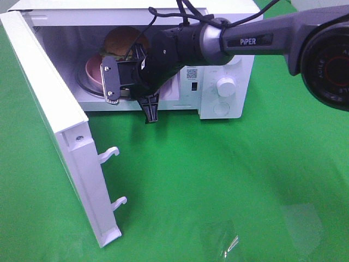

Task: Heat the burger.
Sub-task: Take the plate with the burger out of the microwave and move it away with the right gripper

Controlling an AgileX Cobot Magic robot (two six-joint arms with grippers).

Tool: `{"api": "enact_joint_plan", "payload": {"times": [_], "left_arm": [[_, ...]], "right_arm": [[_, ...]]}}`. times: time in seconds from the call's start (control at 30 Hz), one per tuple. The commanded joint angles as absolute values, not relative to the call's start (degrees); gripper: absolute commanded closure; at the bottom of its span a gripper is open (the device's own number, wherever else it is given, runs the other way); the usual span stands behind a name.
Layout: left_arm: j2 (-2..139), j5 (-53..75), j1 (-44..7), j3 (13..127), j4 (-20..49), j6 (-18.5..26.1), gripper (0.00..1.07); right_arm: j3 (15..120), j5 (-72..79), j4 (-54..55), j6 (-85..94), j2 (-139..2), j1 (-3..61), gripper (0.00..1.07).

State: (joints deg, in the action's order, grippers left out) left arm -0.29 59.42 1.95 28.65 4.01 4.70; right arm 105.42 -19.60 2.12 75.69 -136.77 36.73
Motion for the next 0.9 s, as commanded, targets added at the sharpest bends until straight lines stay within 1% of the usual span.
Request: {"api": "enact_joint_plan", "payload": {"times": [0.03, 0.3, 0.5, 0.57, 0.9], "left_arm": [[-1.3, 59.4, 1.9, 28.5, 4.2, 4.6, 0.07], [-1.3, 59.4, 1.9, 28.5, 4.2, 4.6, 0.07], [-1.3, 59.4, 1.9, 28.5, 4.2, 4.6, 0.07], [-1.3, 59.4, 1.9, 28.5, 4.2, 4.6, 0.07], [-1.3, 59.4, 1.9, 28.5, 4.2, 4.6, 0.07]], "right_arm": [[105.7, -25.3, 4.0, 79.5, -134.9, 36.8, 1.07], [105.1, -27.3, 1.8, 80.4, -132.0, 36.8, 1.07], [99.1, -23.8, -0.6, 80.8, -128.4, 36.8, 1.07], [94.4, -20.6, -2.3, 81.6, -125.6, 36.8, 1.07], [86.8, -13.9, -3.8, 81.6, -121.4, 36.8, 1.07]]}}
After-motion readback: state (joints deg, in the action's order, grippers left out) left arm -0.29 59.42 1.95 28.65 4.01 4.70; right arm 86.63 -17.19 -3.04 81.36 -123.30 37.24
